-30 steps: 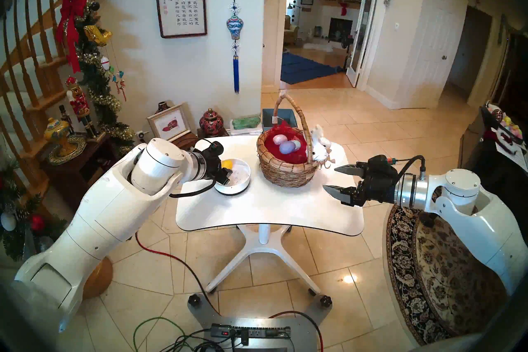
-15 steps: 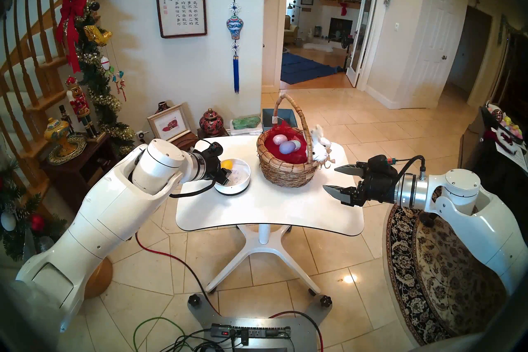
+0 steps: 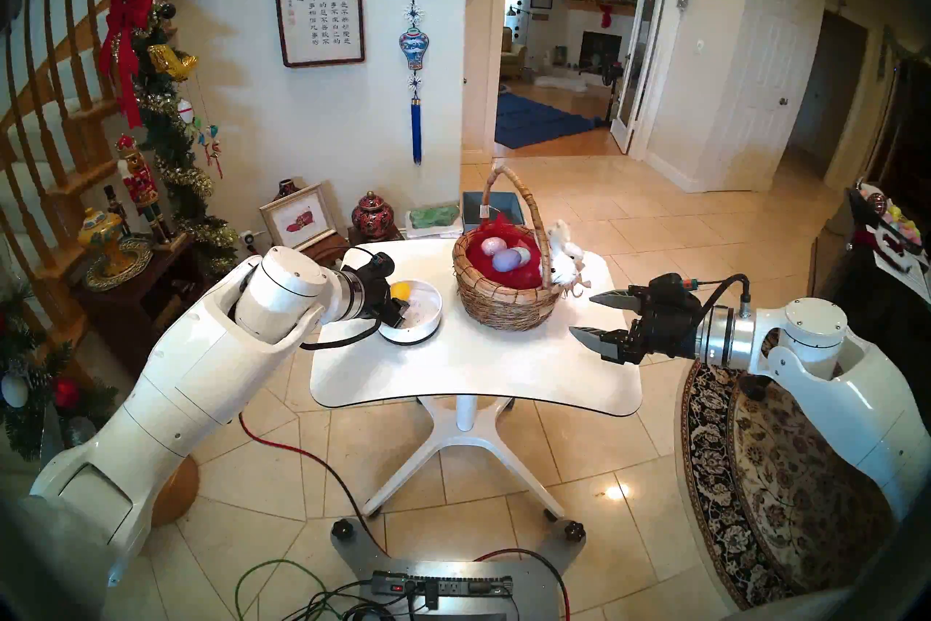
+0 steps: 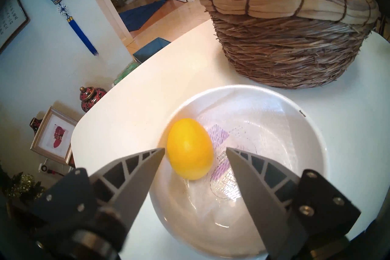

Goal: Put easter egg into basket

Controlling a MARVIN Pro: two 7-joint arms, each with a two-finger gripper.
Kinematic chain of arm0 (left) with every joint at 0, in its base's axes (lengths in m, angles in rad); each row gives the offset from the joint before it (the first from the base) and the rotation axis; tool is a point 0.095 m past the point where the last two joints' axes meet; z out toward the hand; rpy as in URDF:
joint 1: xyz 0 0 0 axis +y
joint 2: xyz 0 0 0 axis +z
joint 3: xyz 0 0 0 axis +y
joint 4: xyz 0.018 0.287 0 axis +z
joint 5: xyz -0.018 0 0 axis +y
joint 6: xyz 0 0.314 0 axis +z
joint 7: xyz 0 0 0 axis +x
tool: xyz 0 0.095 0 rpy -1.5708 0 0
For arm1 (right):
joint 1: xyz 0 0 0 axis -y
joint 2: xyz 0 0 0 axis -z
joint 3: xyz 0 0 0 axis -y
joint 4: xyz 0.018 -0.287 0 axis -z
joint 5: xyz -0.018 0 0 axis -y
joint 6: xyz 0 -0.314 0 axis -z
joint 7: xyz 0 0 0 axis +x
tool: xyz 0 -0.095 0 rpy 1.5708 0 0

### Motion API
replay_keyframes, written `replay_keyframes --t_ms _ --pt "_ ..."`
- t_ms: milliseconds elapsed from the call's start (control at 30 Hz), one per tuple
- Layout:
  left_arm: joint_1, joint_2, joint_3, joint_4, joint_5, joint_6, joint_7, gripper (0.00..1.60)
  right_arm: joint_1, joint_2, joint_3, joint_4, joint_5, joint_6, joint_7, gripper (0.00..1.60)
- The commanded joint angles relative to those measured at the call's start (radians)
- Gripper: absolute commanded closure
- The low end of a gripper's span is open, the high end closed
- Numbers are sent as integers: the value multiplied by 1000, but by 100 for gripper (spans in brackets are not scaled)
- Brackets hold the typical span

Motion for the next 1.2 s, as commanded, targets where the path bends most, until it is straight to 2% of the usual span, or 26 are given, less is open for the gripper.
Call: replay_keyframes --t_ms 0,567,967,1167 --pt "-19 -5 -5 2 3 -6 0 40 1 2 9 -1 2 -3 -1 0" --pt "-45 -39 -10 40 14 -8 -6 26 2 2 9 -1 1 -3 -1 0" --pt "-50 -51 -5 51 19 -8 -15 34 1 2 9 -1 2 -3 -1 0" --pt "-45 -50 -4 53 23 -9 -18 50 1 2 9 -1 2 -3 -1 0"
